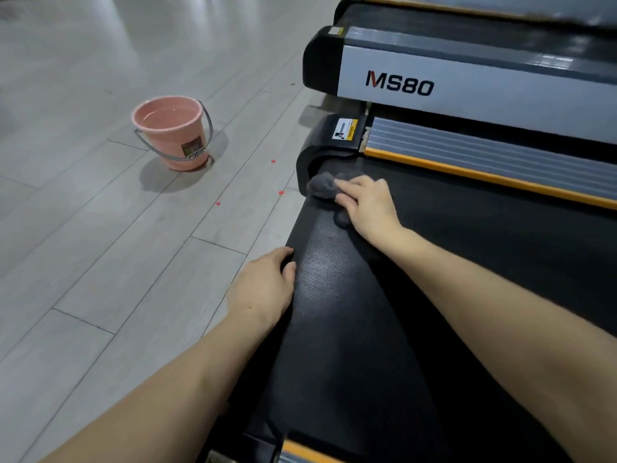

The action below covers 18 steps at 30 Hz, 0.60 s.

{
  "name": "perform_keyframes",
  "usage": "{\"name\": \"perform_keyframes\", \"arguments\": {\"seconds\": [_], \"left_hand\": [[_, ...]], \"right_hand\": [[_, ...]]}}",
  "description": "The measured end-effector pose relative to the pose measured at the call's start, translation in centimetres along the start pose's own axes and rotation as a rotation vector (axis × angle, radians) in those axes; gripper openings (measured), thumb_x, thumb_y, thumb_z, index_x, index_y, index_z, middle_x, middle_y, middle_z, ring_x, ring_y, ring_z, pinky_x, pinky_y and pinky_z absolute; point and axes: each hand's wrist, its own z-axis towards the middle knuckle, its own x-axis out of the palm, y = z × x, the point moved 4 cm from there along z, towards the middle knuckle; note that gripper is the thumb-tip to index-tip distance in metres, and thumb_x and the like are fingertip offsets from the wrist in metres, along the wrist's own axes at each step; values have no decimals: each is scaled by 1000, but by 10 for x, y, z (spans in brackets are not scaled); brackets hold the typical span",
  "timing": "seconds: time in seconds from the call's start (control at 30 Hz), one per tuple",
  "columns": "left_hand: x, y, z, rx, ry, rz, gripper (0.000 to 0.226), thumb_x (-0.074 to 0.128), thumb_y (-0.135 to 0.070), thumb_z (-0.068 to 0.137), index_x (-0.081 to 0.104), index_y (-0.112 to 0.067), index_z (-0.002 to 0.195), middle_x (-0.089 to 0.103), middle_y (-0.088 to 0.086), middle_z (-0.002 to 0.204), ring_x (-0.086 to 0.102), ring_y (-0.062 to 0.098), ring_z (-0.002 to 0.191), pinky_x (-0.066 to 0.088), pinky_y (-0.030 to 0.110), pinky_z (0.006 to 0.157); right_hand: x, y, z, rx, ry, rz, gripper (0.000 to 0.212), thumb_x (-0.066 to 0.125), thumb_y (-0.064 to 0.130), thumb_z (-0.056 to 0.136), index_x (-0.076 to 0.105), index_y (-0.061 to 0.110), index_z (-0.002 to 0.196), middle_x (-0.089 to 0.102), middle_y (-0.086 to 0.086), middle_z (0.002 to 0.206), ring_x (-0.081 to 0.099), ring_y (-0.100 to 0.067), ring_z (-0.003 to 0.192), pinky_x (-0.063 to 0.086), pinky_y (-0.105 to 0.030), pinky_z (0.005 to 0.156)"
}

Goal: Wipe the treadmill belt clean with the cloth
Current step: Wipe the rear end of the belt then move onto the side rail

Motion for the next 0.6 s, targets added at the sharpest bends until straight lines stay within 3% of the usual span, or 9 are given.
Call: {"name": "perform_keyframes", "arguments": {"seconds": [0.17,0.27,0.33,0.47,0.53,0.6], "left_hand": [[-24,34,-1,-85,-78,-59,41,36,-34,103,54,-26,140,59,1,140,58,26,123,47,41,99],[-26,48,-17,-14,-9,-14,43,36,-37,104,51,-28,142,58,-4,142,58,21,125,49,42,100],[-25,52,-33,5,21,19,43,37,-38,103,47,-30,145,56,-7,144,57,20,126,48,42,100],[-22,57,-60,103,101,84,42,41,-38,104,48,-33,145,53,-10,147,53,18,131,46,38,103],[-26,65,-68,168,157,95,40,43,-36,104,51,-34,143,54,-10,146,53,17,131,45,35,103],[-31,73,-71,215,208,110,40,45,-37,104,52,-35,143,56,-11,145,53,16,131,45,33,103]], "right_hand": [[-28,59,-129,-311,115,148,34,53,43,95,67,29,123,64,5,112,48,-25,85,42,-30,85],[-25,54,-113,-445,130,91,32,54,39,96,67,28,123,64,3,111,50,-28,88,45,-34,87],[-15,43,-70,-353,81,9,34,50,42,96,68,30,122,66,4,112,51,-31,89,47,-42,88],[-4,41,-38,47,-18,1,26,57,36,94,71,33,116,66,3,107,47,-33,89,46,-47,86],[-6,62,-68,49,-36,21,25,61,34,93,71,33,116,65,5,104,45,-30,86,47,-46,84],[-17,87,-118,-90,-17,87,27,62,34,92,71,31,117,66,6,105,45,-26,82,47,-40,82]]}}
